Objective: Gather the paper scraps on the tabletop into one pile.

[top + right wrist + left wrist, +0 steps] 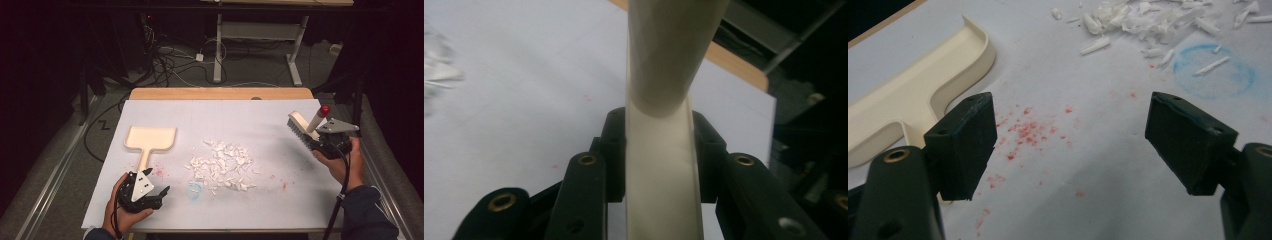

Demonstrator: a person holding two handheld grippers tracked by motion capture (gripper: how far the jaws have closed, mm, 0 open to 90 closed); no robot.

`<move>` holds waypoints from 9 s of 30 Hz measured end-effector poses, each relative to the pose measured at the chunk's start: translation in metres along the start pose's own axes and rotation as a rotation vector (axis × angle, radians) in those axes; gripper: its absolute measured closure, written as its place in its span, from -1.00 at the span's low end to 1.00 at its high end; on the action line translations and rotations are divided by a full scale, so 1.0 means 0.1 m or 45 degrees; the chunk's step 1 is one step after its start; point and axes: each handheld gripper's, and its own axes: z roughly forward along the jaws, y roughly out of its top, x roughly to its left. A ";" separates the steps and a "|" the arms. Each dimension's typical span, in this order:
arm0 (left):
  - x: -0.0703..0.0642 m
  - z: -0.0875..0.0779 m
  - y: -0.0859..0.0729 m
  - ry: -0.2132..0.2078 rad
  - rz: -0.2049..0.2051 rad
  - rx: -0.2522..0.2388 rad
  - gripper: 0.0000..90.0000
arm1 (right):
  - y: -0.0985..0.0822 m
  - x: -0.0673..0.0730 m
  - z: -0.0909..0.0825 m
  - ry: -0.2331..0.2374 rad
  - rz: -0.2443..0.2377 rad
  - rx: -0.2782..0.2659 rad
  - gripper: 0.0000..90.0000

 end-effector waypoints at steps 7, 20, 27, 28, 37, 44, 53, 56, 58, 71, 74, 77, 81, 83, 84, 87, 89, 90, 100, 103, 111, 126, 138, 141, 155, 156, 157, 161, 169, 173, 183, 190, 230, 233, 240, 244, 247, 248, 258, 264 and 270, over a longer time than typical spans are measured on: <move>0.00 0.02 0.00 -0.013 0.002 0.015 -0.56 | 0.03 -0.12 0.16 -0.051 0.006 0.071 0.51; -0.02 0.03 -0.01 -0.039 0.009 0.031 -0.56 | -0.01 0.04 0.49 -0.079 -0.120 0.248 0.51; -0.02 0.03 0.01 -0.040 0.012 0.026 -0.56 | 0.05 0.42 0.47 0.025 -0.164 0.179 0.50; -0.02 0.03 0.01 -0.039 0.014 0.024 -0.56 | 0.08 0.50 0.45 0.047 -0.178 0.163 0.51; -0.03 0.01 0.01 -0.039 0.019 0.016 -0.56 | 0.33 1.26 0.31 0.303 -0.324 0.048 0.51; -0.03 -0.01 0.01 -0.040 0.020 0.009 -0.56 | 0.39 1.54 0.11 0.453 -0.397 0.003 0.51; -0.02 0.00 0.00 -0.042 0.020 0.011 -0.56 | 0.54 1.26 -0.05 0.427 -0.332 -0.085 0.51; -0.01 0.00 0.01 -0.040 0.011 0.005 -0.56 | 0.63 1.17 0.01 0.402 -0.326 -0.113 0.51; 0.00 0.00 0.01 -0.041 0.007 0.005 -0.56 | 0.70 1.12 0.11 0.391 -0.313 -0.127 0.51; 0.00 0.02 -0.01 -0.043 -0.004 0.015 -0.56 | 0.97 1.45 1.06 0.367 -0.433 -0.114 0.51; 0.00 0.03 -0.01 -0.044 -0.003 0.024 -0.56 | 1.03 1.61 1.13 0.411 -0.455 -0.145 0.51; 0.00 0.02 -0.01 -0.043 -0.007 0.020 -0.56 | 1.05 1.82 1.11 0.508 -0.524 -0.174 0.51; 0.00 0.01 -0.02 -0.042 -0.007 0.018 -0.56 | 1.03 1.90 1.05 0.599 -0.584 -0.189 0.50; 0.00 0.01 -0.02 -0.048 -0.005 0.017 -0.56 | 1.00 1.91 0.98 0.652 -0.607 -0.213 0.50; -0.01 0.01 -0.03 -0.051 -0.002 0.019 -0.56 | 0.97 1.90 0.95 0.691 -0.618 -0.221 0.50; -0.02 0.01 -0.02 -0.057 0.008 0.025 -0.56 | 0.87 1.89 0.82 0.762 -0.654 -0.232 0.50; -0.02 0.00 -0.02 -0.058 0.014 0.022 -0.56 | 0.81 1.86 0.74 0.805 -0.693 -0.251 0.50; -0.03 -0.01 -0.02 -0.059 0.011 0.017 -0.56 | 0.78 1.84 0.69 0.819 -0.690 -0.247 0.50; 0.00 -0.02 0.01 -0.051 -0.002 -0.012 -0.56 | 1.03 1.61 0.56 0.723 -0.626 -0.313 0.51; 0.01 -0.01 0.00 -0.055 -0.007 -0.009 -0.56 | 1.16 1.63 0.68 0.663 -0.615 -0.306 0.51; 0.01 0.00 -0.01 -0.068 -0.002 -0.005 -0.56 | 1.29 1.99 1.04 0.642 -0.696 -0.231 0.51; -0.03 -0.01 -0.02 -0.090 0.004 0.011 -0.56 | 0.92 1.90 0.62 0.970 -0.884 -0.271 0.51; -0.05 0.03 0.00 -0.110 0.010 0.034 -0.56 | 0.87 1.46 0.22 0.722 -0.598 -0.369 0.51; -0.06 0.03 0.00 -0.111 0.014 0.037 -0.56 | 0.83 1.34 0.10 0.638 -0.512 -0.319 0.51; -0.07 0.02 0.02 -0.104 0.018 0.027 -0.56 | 0.25 1.03 -0.06 0.286 -0.108 0.079 0.51; -0.07 0.02 0.02 -0.105 0.021 0.030 -0.56 | 0.23 1.06 -0.04 0.266 -0.110 0.100 0.51; -0.07 0.02 0.03 -0.106 0.023 0.028 -0.56 | 0.22 1.09 -0.01 0.260 -0.112 0.115 0.51; -0.08 0.02 0.04 -0.112 0.027 0.017 -0.56 | 0.24 1.31 0.02 0.295 -0.101 0.110 0.51; -0.07 0.00 0.03 -0.121 0.031 0.002 -0.57 | 0.43 1.86 0.00 0.448 -0.133 0.027 0.51; -0.07 0.00 0.03 -0.123 0.032 0.001 -0.57 | 0.50 1.87 -0.02 0.498 -0.105 -0.008 0.51; -0.07 0.01 0.04 -0.109 0.051 0.005 -0.57 | 0.48 1.46 -0.25 0.474 -0.062 -0.133 0.51; -0.08 -0.02 0.03 -0.092 0.029 0.013 -0.57 | 0.26 1.23 -0.44 0.459 -0.070 -0.078 0.51; -0.06 0.01 0.04 -0.093 0.013 0.007 -0.58 | 0.34 1.25 -0.35 0.426 -0.068 -0.119 0.51; -0.06 0.02 0.04 -0.092 0.015 0.013 -0.58 | 0.33 1.34 -0.13 0.364 -0.086 -0.059 0.51; -0.06 0.02 0.04 -0.095 0.010 0.013 -0.58 | 0.42 1.71 0.15 0.396 -0.131 -0.030 0.51; -0.06 0.02 0.04 -0.096 0.013 0.014 -0.58 | 0.49 1.92 0.13 0.490 -0.149 -0.074 0.51; -0.05 0.02 0.04 -0.089 0.025 0.001 -0.58 | 0.52 1.97 0.08 0.574 -0.120 -0.114 0.51; -0.06 0.01 0.04 -0.094 0.014 0.011 -0.58 | 0.53 1.97 0.05 0.583 -0.108 -0.124 0.51; -0.05 0.00 0.04 -0.079 0.021 -0.003 -0.58 | 0.47 1.63 -0.47 0.707 -0.187 -0.231 0.51; -0.06 -0.01 0.04 -0.082 0.013 0.008 -0.58 | 0.18 1.38 -0.73 0.846 -0.282 -0.173 0.51; -0.07 0.00 0.05 -0.082 0.013 0.010 -0.58 | -0.03 1.31 -0.86 0.953 -0.365 -0.072 0.51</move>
